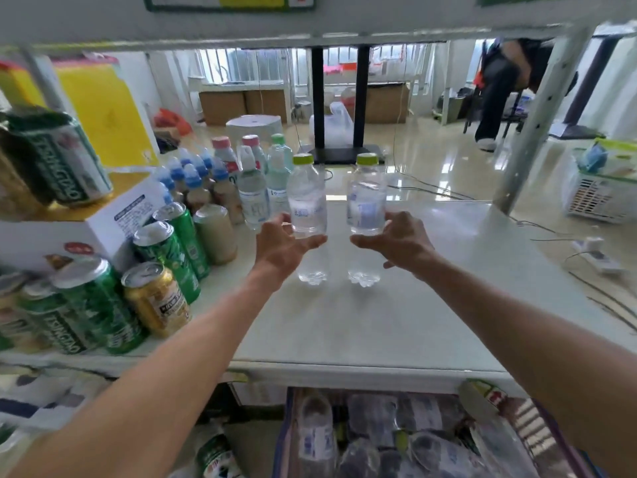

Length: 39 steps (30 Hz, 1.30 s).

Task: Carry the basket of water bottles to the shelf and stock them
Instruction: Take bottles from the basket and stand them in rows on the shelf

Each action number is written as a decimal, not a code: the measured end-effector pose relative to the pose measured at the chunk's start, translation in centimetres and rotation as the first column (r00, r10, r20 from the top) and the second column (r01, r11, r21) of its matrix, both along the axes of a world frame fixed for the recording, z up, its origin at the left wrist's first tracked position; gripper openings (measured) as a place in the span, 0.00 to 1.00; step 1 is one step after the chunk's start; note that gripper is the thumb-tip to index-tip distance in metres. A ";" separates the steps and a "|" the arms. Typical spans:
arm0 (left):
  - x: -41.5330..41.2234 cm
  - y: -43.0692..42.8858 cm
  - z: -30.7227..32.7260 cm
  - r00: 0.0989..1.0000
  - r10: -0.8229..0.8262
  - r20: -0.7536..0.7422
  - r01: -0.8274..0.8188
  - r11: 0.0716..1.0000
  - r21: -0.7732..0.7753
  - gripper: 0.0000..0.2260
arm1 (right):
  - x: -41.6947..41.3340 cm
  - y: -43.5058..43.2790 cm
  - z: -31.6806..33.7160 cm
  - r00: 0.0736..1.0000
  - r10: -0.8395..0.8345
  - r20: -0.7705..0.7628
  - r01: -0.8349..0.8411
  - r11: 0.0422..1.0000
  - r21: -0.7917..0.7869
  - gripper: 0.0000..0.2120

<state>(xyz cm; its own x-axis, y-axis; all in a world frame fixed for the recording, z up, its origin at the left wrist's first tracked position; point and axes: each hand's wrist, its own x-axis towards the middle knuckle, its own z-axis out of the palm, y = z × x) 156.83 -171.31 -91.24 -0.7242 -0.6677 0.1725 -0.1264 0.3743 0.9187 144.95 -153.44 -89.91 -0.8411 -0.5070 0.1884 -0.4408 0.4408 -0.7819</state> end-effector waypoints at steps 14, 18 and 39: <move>-2.7 -4.5 -2.3 0.991 -0.124 -0.051 0.129 0.987 0.099 0.29 | -1.4 -5.4 -2.3 0.995 0.072 0.063 -0.066 0.994 -0.087 0.23; -2.4 -3.9 -2.3 0.989 -0.141 -0.053 0.146 0.984 0.104 0.28 | -1.4 -5.2 -2.7 0.997 0.065 0.038 -0.062 0.995 -0.075 0.28; 16.8 15.4 -6.1 0.880 -0.431 0.198 0.452 0.889 -0.074 0.09 | 10.2 15.5 1.3 0.714 0.379 0.589 -0.655 0.659 0.369 0.08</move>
<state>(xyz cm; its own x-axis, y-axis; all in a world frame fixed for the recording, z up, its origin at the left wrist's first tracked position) 173.64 -155.87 -97.33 -0.9642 -0.2547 0.0744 -0.0745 0.5289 0.8454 155.15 -137.92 -88.65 -0.3149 -0.7755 -0.5473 -0.4088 0.6312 -0.6591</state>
